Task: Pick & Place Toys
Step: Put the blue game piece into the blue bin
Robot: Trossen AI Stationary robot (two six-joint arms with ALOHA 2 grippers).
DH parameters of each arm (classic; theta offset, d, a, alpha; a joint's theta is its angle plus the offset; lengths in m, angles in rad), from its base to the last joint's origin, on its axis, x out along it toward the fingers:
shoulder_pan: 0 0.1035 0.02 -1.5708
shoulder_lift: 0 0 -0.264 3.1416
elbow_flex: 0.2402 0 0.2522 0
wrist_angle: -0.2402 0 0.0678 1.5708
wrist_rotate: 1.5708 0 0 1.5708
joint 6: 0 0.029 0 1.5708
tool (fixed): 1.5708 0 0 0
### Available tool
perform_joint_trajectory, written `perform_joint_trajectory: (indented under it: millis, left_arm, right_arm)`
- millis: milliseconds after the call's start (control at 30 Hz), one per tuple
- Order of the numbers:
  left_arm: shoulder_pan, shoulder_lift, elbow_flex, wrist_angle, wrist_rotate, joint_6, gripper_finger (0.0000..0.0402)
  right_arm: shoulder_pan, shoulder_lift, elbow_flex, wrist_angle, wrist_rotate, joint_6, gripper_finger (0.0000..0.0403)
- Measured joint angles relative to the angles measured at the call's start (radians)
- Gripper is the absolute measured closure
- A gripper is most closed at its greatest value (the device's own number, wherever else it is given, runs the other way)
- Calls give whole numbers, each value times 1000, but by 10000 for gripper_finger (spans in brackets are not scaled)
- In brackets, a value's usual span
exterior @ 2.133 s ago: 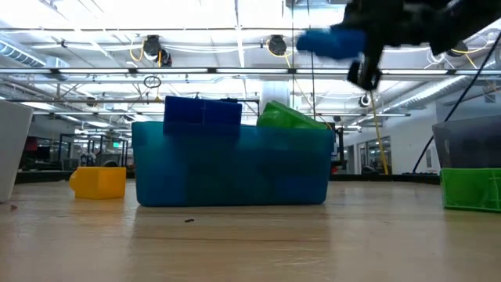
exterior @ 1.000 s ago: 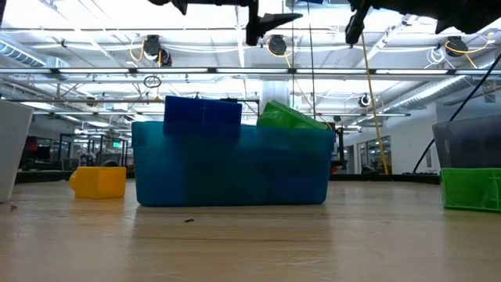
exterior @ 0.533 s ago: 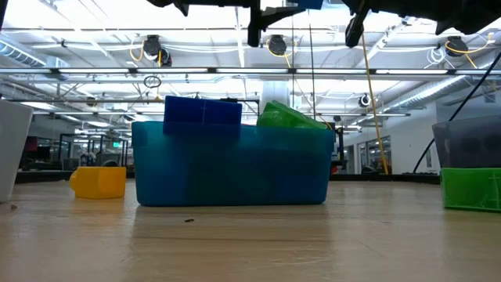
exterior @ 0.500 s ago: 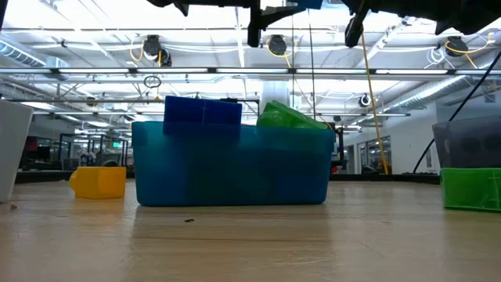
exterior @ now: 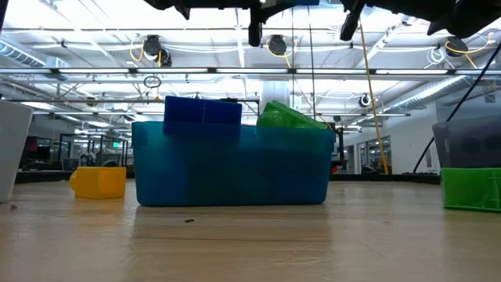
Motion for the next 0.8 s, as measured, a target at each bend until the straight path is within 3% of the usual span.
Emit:
perform_joint_trajectory:
  millis: [267,367,600,800]
  left_arm:
    - [21,-20,0,53,147,13,253]
    - [15,-57,0,-16,205,42,242]
    - [-52,-151,0,-481,251,185,256]
    - [-128,-129,0,-836,116,271,240]
  right_arm:
    - [-17,-8,0,135,-2,29,269]
    - [-17,-15,0,193,-2,37,253]
    - [-17,-28,0,174,-2,53,241]
    - [-17,-28,0,81,0,52,247]
